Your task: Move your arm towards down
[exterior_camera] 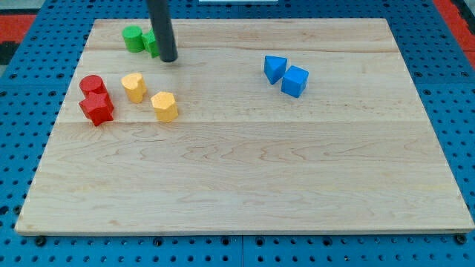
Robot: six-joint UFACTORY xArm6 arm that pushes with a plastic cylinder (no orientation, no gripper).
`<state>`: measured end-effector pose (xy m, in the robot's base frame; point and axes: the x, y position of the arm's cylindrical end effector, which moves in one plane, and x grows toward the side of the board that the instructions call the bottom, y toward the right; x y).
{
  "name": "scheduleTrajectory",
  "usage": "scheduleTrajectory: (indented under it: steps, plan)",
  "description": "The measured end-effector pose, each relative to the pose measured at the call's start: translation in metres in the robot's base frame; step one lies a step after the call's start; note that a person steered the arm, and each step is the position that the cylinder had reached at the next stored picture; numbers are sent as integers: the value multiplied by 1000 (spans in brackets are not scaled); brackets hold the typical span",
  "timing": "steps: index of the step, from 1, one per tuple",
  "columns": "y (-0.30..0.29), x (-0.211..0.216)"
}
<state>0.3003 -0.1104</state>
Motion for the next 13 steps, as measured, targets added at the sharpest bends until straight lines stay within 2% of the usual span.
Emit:
scheduleTrajectory:
  steps: [1, 2, 12, 13]
  plan:
    - [30, 0]
    - [34, 0]
    - [33, -13]
    - [34, -1]
